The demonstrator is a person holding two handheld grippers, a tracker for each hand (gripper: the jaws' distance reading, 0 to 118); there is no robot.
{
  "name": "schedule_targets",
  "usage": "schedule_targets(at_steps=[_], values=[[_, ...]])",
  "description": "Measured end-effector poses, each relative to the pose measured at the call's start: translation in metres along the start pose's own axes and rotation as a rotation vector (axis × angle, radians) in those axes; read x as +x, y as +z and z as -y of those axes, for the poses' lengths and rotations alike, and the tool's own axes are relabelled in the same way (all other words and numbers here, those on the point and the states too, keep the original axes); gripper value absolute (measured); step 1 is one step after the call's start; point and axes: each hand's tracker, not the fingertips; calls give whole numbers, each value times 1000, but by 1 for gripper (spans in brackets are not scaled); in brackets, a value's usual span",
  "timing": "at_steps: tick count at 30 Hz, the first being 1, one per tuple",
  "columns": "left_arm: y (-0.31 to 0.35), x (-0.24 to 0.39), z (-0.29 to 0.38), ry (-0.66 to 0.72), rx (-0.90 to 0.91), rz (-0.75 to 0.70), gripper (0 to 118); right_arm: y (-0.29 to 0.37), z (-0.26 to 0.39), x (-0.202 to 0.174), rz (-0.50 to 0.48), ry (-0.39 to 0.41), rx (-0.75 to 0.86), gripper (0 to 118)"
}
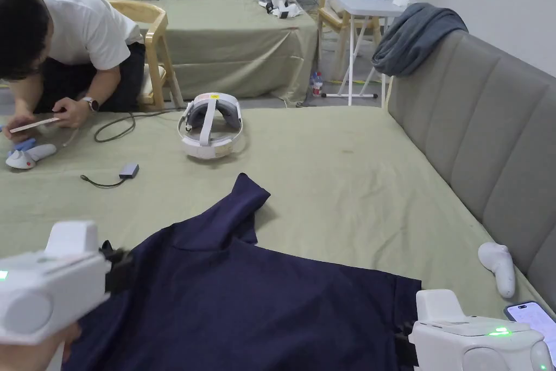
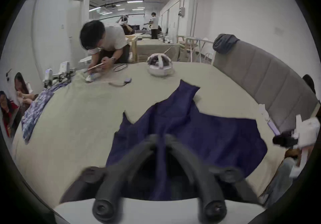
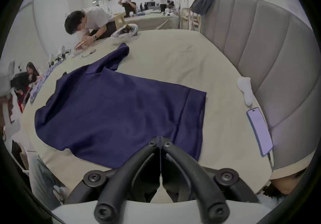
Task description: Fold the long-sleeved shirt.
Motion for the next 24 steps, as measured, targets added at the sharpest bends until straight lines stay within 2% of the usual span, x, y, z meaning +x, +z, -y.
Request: schedule_targets(at_steps=[1, 2, 3, 4, 7, 9, 11, 13, 14, 15, 16, 17, 18, 19, 21, 22, 23, 24], values=[[-21, 1, -16, 4, -3, -3, 82, -5, -3, 5, 3, 0, -3, 0], [-50, 4, -30, -23, -30, -21, 109, -9, -6, 11, 9, 3, -6, 0], [-68, 4, -37, -43, -78, -35, 105, -13, -7, 16, 14, 11, -7, 0], [-97, 5, -55, -91, -52, -57, 100, 6, -7, -54, 20, 28, -6, 0], [-170, 9, -64, -204, -199, -106, 99, -2, -9, -49, 9, 19, -12, 0], [-214, 4, -61, -222, -309, -147, 98, -4, -11, -52, 9, 2, -19, 0], [-235, 3, -49, -256, -383, -169, 93, -11, -9, -45, 11, -5, -28, 0], [-258, 2, -40, -303, -435, -213, 81, -20, -10, -46, 10, 0, -43, 0], [-259, 3, -33, -310, -449, -231, 71, -22, -10, -41, 8, 3, -50, 0], [-263, 2, -31, -295, -475, -229, 49, -24, -11, -37, 10, 5, -53, 0], [-258, 0, -32, -226, -459, -158, 17, -26, -10, -32, 16, 6, -49, 0], [-250, -1, -39, -119, -421, -82, 5, -27, -12, -27, 31, 3, -44, 0], [-251, -2, -43, -62, -429, -56, 5, -28, -16, -22, 41, 0, -39, 0], [-237, 1, -46, -119, -374, -125, 5, -28, -22, -15, 40, -1, -16, 0], [-217, 2, -51, -224, -335, -105, 5, -21, -47, -18, 44, -22, 28, 3], [-225, 5, -47, -213, -313, -94, 5, -22, -57, -10, 49, -37, 45, 16], [-216, 1, -51, -169, -293, -83, 5, -25, -68, -3, 71, -74, 56, 42], [-209, -3, -55, -129, -280, -68, 5, -35, -76, 7, 101, -85, 38, 86]])
